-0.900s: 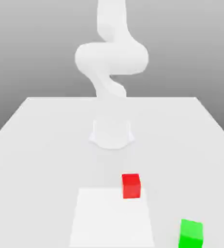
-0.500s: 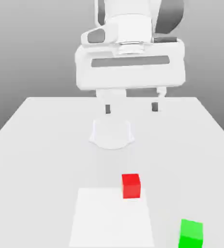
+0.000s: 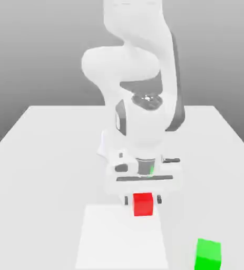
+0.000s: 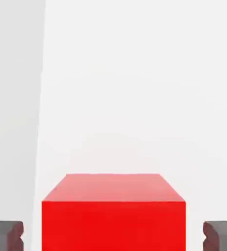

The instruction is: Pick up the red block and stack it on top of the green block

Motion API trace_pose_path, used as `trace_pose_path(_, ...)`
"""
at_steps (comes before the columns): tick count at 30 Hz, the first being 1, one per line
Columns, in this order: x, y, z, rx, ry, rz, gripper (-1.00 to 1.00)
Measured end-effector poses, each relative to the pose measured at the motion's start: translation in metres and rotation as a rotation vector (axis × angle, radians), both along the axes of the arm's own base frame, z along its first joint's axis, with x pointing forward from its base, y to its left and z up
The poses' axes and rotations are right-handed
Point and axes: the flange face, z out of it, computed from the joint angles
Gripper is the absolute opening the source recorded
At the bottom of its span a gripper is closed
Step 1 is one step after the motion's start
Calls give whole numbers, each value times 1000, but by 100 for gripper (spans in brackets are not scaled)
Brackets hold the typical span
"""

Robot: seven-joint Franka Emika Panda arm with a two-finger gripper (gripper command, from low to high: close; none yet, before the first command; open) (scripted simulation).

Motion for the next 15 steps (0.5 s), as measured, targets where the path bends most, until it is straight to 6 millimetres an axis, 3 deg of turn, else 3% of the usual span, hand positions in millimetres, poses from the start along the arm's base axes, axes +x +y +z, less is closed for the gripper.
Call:
trace_pose_path(4, 0, 0, -1, 0, 0, 0, -100)
trace_pose_path(12, 0, 0, 56, -1, 0, 1, -100)
trace_pose_path(15, 18, 9, 65, -22, 0, -22, -100)
